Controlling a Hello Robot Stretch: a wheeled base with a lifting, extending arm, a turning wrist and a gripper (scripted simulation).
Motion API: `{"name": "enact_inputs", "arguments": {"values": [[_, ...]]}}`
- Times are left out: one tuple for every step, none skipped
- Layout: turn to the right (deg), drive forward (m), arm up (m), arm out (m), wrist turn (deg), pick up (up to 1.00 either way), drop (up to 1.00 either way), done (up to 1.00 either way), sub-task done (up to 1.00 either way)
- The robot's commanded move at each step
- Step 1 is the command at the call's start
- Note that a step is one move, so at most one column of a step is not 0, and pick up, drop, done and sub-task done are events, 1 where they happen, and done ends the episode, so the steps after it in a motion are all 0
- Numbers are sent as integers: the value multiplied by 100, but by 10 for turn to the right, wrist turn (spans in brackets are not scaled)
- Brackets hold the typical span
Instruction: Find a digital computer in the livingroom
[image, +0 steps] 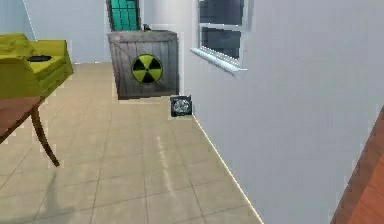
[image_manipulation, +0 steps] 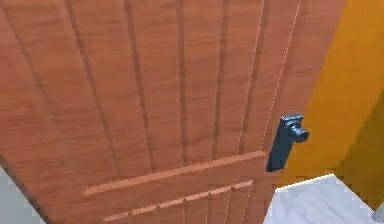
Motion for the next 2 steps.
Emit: {"name": "enact_inputs", "arguments": {"values": [[0,60,0,0,0,0,0,0,0],[-330,0,0,0,0,0,0,0,0]]}}
